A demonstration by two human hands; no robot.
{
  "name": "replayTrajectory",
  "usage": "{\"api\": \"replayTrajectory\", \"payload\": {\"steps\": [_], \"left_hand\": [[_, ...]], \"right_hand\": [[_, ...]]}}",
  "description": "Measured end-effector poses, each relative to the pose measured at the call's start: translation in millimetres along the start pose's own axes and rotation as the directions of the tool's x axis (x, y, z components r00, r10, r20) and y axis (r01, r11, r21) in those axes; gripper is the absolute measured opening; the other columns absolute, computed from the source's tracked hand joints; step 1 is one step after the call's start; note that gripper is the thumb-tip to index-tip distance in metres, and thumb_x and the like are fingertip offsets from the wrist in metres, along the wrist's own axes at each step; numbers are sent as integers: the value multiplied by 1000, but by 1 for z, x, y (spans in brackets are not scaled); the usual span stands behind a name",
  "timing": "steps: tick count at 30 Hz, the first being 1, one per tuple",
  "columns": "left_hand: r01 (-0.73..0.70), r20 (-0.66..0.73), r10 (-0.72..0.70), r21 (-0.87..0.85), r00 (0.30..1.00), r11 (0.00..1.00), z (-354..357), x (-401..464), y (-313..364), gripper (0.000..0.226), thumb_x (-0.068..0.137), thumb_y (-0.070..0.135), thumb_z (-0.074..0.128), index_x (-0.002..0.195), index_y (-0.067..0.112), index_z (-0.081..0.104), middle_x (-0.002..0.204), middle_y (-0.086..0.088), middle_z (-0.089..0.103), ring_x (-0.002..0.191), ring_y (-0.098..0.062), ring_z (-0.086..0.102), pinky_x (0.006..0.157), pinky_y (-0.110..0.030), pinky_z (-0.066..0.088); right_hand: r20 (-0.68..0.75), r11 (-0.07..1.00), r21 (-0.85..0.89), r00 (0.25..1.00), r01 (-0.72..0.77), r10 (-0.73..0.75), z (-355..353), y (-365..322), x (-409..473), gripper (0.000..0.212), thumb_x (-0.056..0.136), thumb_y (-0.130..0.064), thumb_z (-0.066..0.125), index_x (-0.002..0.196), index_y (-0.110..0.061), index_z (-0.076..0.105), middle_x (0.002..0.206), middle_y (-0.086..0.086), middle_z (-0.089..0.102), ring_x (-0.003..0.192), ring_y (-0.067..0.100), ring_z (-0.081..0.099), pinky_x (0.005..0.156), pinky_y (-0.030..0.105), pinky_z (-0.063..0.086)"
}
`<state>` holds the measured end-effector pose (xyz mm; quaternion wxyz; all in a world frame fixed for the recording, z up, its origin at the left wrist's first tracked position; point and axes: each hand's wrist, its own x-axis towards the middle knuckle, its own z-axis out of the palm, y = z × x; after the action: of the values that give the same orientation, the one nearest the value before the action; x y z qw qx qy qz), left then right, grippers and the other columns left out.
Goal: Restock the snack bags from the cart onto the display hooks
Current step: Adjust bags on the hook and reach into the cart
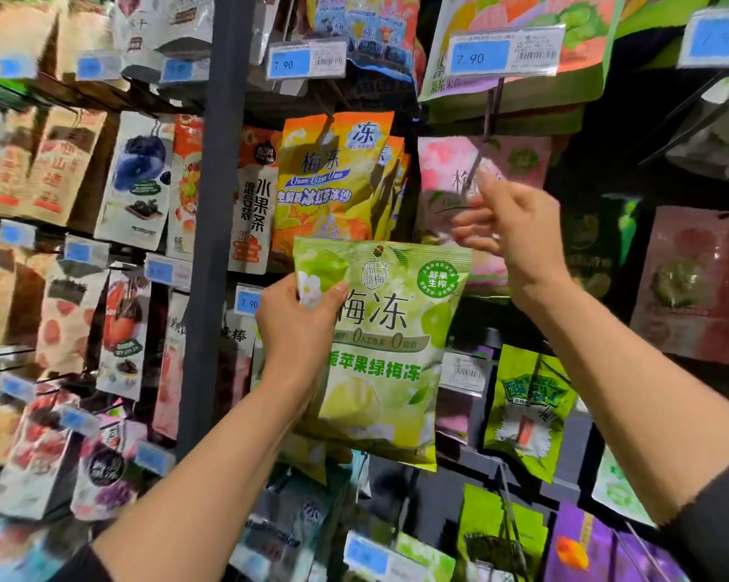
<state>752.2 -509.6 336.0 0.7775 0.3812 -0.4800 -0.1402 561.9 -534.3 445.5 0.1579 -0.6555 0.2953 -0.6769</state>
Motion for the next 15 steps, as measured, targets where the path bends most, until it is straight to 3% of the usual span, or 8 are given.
{"api": "replayTrajectory", "payload": {"steps": [1,2,4,7,9,11,13,15], "left_hand": [[5,-13,-5,6,1000,1000,-3,-1,1,57,70,42,70,86,-12,59,85,-30,64,69,-17,50,63,-40,47],[20,-22,-20,12,1000,1000,-7,-3,2,60,68,45,69,88,-11,61,88,-29,65,70,-17,52,66,-47,51],[41,-41,-40,15,998,999,-16,-6,0,52,72,38,73,89,-10,62,90,-28,67,72,-17,56,73,-54,53],[90,-49,-89,23,995,996,-38,-12,-18,40,76,31,75,88,-6,64,90,-25,69,74,-28,65,77,-56,52],[122,-14,-121,49,993,991,-58,-19,-34,28,77,31,76,86,5,69,87,-15,73,85,-33,69,78,-54,55],[169,20,-172,91,985,981,-79,-27,-52,15,81,29,75,85,15,71,83,-2,75,83,-22,71,76,-42,57],[185,-2,-188,174,982,967,-96,-37,-70,14,86,29,70,88,16,66,80,7,70,78,-10,67,70,-29,50],[195,-39,-192,286,981,938,-108,-42,-87,22,94,31,59,107,13,59,93,5,65,89,-14,63,74,-27,43]], "right_hand": [[245,993,23,964,-117,108,8,-9,-9,32,82,-40,71,85,-8,67,81,11,73,74,19,70,75,35,55],[402,984,-35,899,-175,174,14,-13,-15,31,74,-39,76,86,-10,71,85,10,74,82,23,70,80,38,53],[527,978,-127,824,-166,208,26,-14,-26,28,63,-26,84,85,-11,76,82,5,74,80,17,67,80,35,51],[528,977,-81,823,-198,210,49,-2,-53,3,75,-5,76,76,-6,73,66,6,69,59,13,62,60,24,49],[465,974,-88,856,-208,225,64,13,-73,4,79,-4,74,76,-7,74,73,13,72,65,20,64,65,32,52],[438,968,-132,864,-212,249,80,31,-93,3,79,-6,75,77,-9,75,77,14,73,67,22,66,68,40,55],[412,953,-183,861,-241,297,95,47,-114,2,80,-9,74,80,-7,75,77,15,73,66,21,66,69,43,56],[398,936,-216,851,-276,343,107,65,-132,5,80,-9,75,80,-4,75,73,12,72,62,15,63,62,39,53]]}}
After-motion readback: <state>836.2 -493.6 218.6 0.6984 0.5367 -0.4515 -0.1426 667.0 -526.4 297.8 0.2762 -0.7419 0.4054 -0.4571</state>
